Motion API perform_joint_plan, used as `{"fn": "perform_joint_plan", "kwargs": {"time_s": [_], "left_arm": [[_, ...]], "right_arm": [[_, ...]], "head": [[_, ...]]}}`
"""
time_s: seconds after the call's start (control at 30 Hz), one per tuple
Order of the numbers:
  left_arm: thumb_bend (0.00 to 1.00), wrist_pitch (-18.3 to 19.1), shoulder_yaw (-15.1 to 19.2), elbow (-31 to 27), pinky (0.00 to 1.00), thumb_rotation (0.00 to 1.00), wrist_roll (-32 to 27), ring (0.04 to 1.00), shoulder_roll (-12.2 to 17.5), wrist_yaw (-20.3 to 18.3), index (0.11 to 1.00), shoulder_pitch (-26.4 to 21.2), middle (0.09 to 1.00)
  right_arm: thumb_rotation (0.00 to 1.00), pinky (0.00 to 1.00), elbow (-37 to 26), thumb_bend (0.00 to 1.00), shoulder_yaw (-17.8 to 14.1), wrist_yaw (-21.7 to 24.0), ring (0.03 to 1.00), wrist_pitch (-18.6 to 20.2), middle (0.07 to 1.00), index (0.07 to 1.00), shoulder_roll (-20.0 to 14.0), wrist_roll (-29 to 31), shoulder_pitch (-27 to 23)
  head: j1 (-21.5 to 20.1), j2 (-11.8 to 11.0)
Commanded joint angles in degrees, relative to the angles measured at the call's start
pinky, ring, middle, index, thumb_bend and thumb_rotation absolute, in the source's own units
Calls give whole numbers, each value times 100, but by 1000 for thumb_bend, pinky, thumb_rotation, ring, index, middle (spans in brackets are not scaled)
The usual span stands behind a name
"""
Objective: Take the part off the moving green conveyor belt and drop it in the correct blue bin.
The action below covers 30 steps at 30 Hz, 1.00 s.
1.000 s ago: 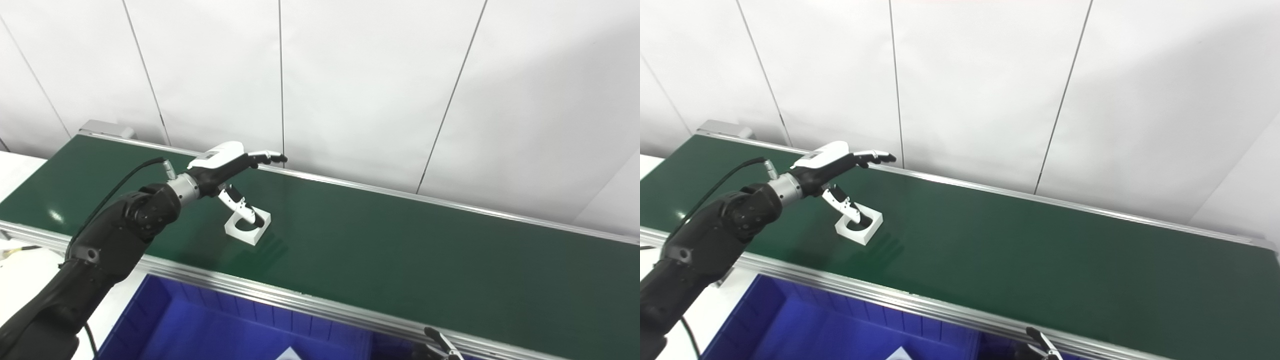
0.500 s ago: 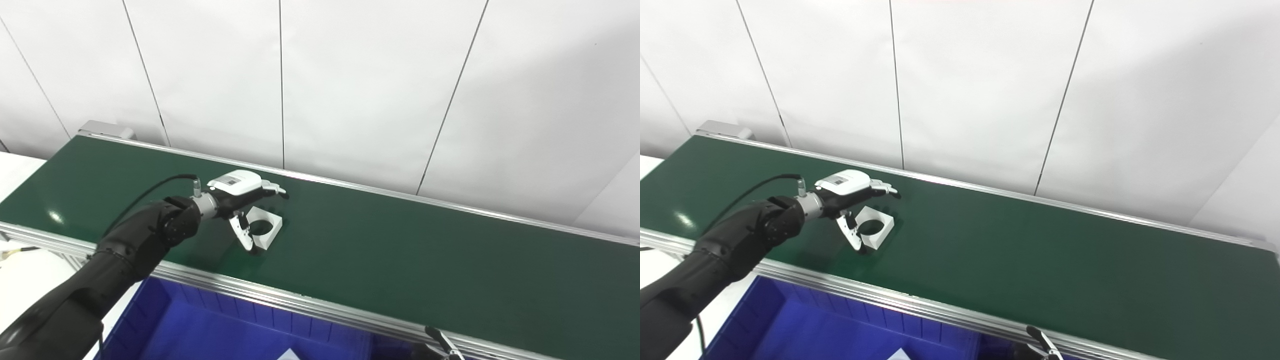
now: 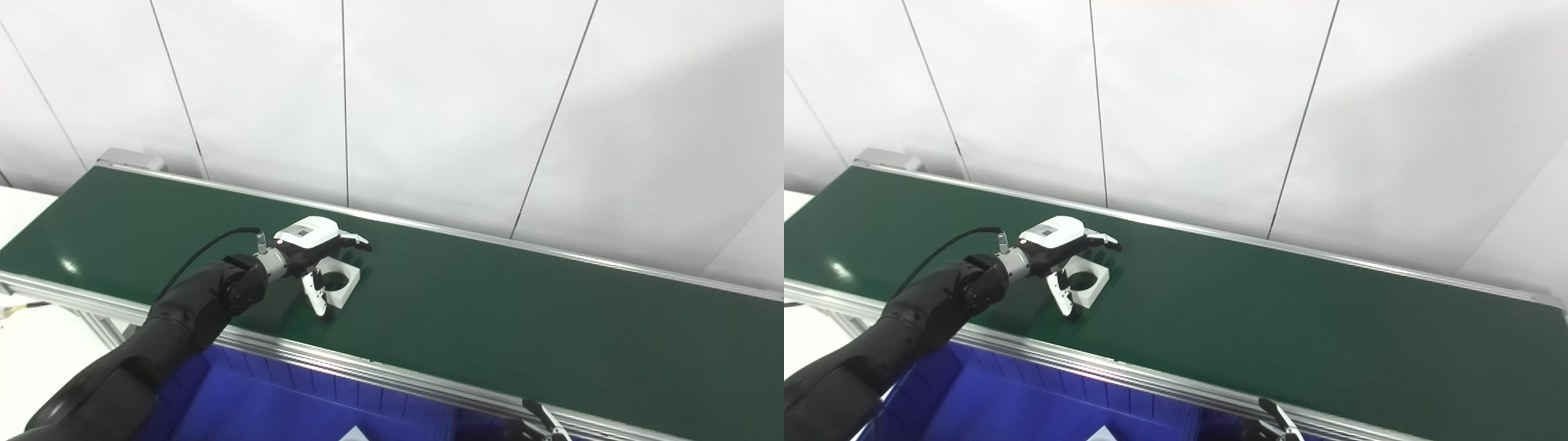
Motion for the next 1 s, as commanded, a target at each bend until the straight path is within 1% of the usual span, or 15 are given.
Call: {"fn": "perform_joint_plan", "kwargs": {"time_s": [0.0,0.03,0.07,0.1,0.13,0.33,0.47,0.57,0.63,0.77,0.8,0.87,0.9,0.93,0.97], "left_arm": [[540,-29,24,99,581,20,-19,650,12,394,609,-227,686],[514,-21,24,120,521,34,-34,592,9,375,543,-238,643],[505,45,20,118,500,38,-23,573,4,339,520,-247,628],[509,92,14,117,411,15,-13,482,2,324,517,-253,525],[511,155,10,92,380,7,-9,452,9,268,515,-258,490],[516,131,71,-76,364,0,-157,426,88,142,495,-232,478],[501,28,262,-323,370,0,-365,409,152,181,513,-163,474],[498,-10,515,-730,349,0,-700,397,206,126,530,-2,461],[499,-34,625,-1007,367,0,-922,404,252,155,521,102,467],[501,-49,1034,-1884,399,0,-1495,427,308,222,509,437,484],[500,-51,1109,-2105,385,0,-1602,422,329,221,516,509,483],[499,-34,1300,-2547,361,0,-1804,412,356,108,523,655,480],[498,-20,1393,-2777,350,0,-1926,408,362,27,524,735,477],[498,-25,1495,-3059,344,0,-2157,406,366,-63,524,844,475],[498,-30,1556,-3239,341,0,-2316,406,367,-120,524,915,474]], "right_arm": [[188,639,-194,875,7,-49,719,-344,742,876,-17,-4,4],[189,640,-196,873,11,-54,720,-344,743,877,-21,-6,4],[189,641,-194,872,15,-42,720,-344,743,877,-24,16,-2],[185,643,-193,868,19,-33,721,-344,745,879,-26,33,-7],[184,644,-188,867,21,-33,722,-344,746,879,-27,37,-12],[191,652,-148,863,26,-54,725,-344,746,882,-28,17,-47],[187,648,-146,859,29,-100,719,-344,743,879,-11,-15,-62],[188,652,-152,856,42,-84,720,-344,744,880,-2,13,-71],[199,660,-157,855,45,-88,723,-344,748,880,-2,1,-68],[201,662,-219,856,44,-93,722,-344,749,879,20,-14,-39],[196,666,-242,854,51,-97,725,-344,751,879,25,-20,-35],[194,670,-292,852,65,-101,730,-344,755,878,46,-21,-20],[202,670,-318,849,68,-125,732,-344,756,879,58,-61,-2],[208,670,-355,847,74,-156,733,-344,757,880,90,-115,17],[214,669,-379,843,78,-177,733,-344,759,881,112,-154,30]], "head": [[10,6],[10,6],[15,10],[15,10],[13,19],[-3,42],[-31,80],[-120,138],[-161,165],[-349,303],[-452,390],[-655,519],[-655,519],[-897,683],[-897,683]]}}
